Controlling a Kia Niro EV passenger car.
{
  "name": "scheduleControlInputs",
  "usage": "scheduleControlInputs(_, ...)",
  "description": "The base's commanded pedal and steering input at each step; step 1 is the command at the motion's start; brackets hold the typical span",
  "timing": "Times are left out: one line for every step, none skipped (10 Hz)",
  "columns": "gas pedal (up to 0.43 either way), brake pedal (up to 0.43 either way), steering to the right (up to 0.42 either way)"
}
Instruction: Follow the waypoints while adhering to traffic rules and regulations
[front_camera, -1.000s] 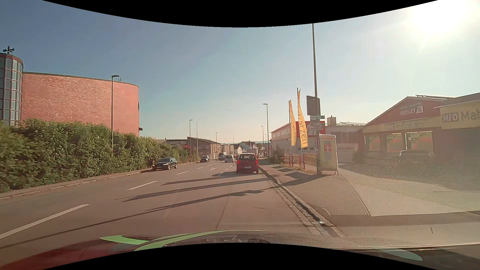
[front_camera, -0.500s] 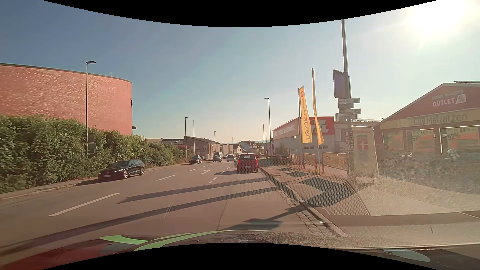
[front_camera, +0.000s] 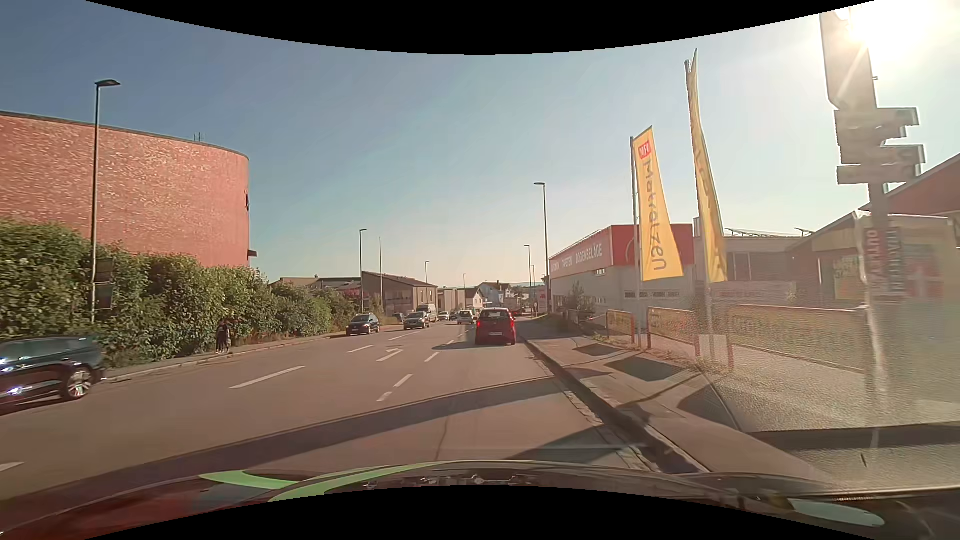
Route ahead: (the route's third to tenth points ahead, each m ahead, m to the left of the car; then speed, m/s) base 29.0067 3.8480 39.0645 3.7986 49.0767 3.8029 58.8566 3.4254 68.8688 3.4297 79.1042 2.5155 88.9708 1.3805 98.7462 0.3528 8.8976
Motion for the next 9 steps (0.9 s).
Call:
scheduleControlInputs(0.177, 0.000, 0.000)
scheduleControlInputs(0.169, 0.000, 0.000)
scheduleControlInputs(0.157, 0.000, 0.000)
scheduleControlInputs(0.150, 0.000, 0.000)
scheduleControlInputs(0.138, 0.000, 0.000)
scheduleControlInputs(0.118, 0.000, 0.000)
scheduleControlInputs(0.087, 0.000, 0.000)
scheduleControlInputs(0.087, 0.000, 0.000)
scheduleControlInputs(0.087, 0.000, 0.000)
